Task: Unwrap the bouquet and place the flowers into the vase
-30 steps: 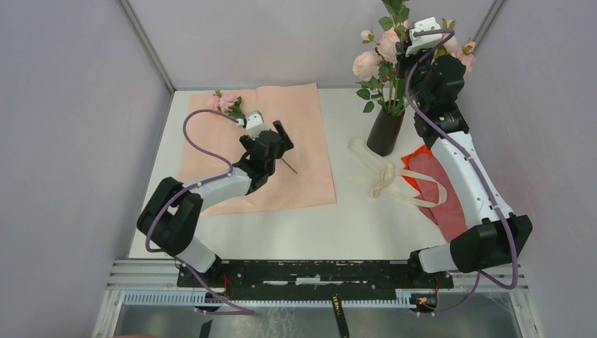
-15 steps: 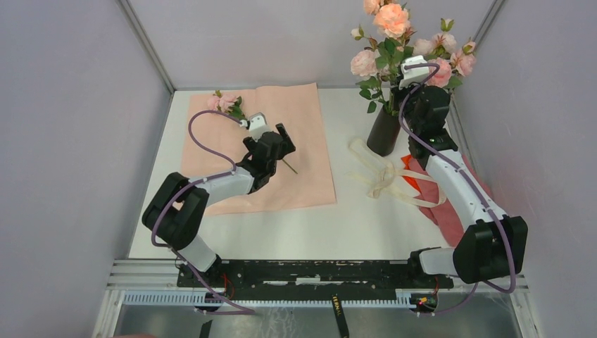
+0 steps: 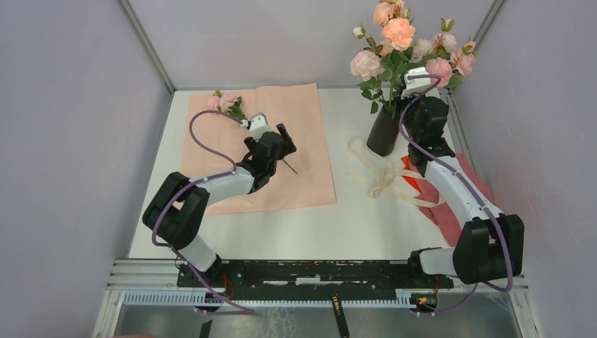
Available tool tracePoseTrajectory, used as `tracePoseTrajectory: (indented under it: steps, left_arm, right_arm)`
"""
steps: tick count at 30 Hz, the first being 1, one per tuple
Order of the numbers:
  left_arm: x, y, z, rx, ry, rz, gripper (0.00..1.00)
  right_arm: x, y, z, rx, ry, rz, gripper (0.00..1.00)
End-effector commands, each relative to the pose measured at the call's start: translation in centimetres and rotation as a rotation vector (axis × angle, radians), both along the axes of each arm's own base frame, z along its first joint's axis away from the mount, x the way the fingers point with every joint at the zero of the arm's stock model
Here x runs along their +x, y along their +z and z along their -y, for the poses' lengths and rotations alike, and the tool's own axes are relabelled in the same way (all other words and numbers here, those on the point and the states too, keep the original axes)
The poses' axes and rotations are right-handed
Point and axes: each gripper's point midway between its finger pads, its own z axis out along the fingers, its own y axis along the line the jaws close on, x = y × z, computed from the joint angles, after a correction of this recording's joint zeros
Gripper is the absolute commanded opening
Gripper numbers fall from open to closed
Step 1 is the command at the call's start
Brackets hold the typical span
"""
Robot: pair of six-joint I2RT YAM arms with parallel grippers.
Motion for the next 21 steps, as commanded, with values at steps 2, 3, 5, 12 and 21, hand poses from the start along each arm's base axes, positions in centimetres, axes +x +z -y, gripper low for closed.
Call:
tracePoseTrajectory:
  steps: [2, 3, 5, 12, 21]
  left_arm:
    - [1.0, 1.5, 1.1, -0.089, 0.004, 0.049, 0.93]
    - [1.0, 1.5, 1.1, -0.09, 0.002, 0.048, 0.93]
    - [1.1, 1.4, 1.2, -0.092, -0.001, 0.046, 0.93]
    - [0.9, 1.2, 1.3, -0.096, -0.007, 0.041, 0.92]
    - [0.7, 1.4, 1.0, -0.105, 0.002, 0.046, 0.93]
  right_arm:
    - [-0.6, -0.5, 0.7, 0.034, -0.026, 0.012, 0.0]
    - [-0.6, -0.7, 0.8, 0.035, -0.028, 0.006, 0.0]
    - [-0.7, -1.2, 0.9, 0.036, -0.032, -0.002, 0.0]
    - [-1.0, -2.8, 1.1, 0.041, -0.034, -0.027, 0.0]
    - [-1.3, -4.4, 1.2, 0.048, -0.037, -0.046, 0.0]
